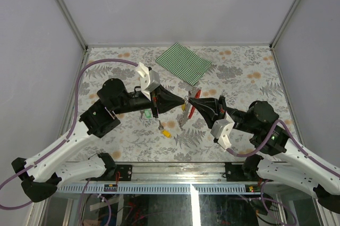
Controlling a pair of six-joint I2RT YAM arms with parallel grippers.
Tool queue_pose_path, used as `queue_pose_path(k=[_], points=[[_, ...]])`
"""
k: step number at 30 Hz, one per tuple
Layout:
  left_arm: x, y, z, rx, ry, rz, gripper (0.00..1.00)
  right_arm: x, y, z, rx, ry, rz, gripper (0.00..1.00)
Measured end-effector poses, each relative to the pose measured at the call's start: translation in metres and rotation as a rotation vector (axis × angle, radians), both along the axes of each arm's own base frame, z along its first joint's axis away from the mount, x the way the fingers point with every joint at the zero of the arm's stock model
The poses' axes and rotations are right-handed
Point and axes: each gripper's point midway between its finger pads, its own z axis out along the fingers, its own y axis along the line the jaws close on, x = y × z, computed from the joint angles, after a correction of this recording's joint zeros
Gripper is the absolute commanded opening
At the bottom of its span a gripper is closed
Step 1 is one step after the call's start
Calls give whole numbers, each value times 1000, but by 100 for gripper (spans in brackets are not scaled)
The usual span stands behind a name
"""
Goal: Put the keys on the keyring
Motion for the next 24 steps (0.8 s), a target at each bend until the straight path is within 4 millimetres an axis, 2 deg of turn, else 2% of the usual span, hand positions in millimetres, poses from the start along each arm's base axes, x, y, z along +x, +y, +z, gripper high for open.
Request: queue_pose_path(k=[24], points=[[8, 2, 1, -4, 1, 46, 0, -6, -2, 2, 3, -11, 23, 0]])
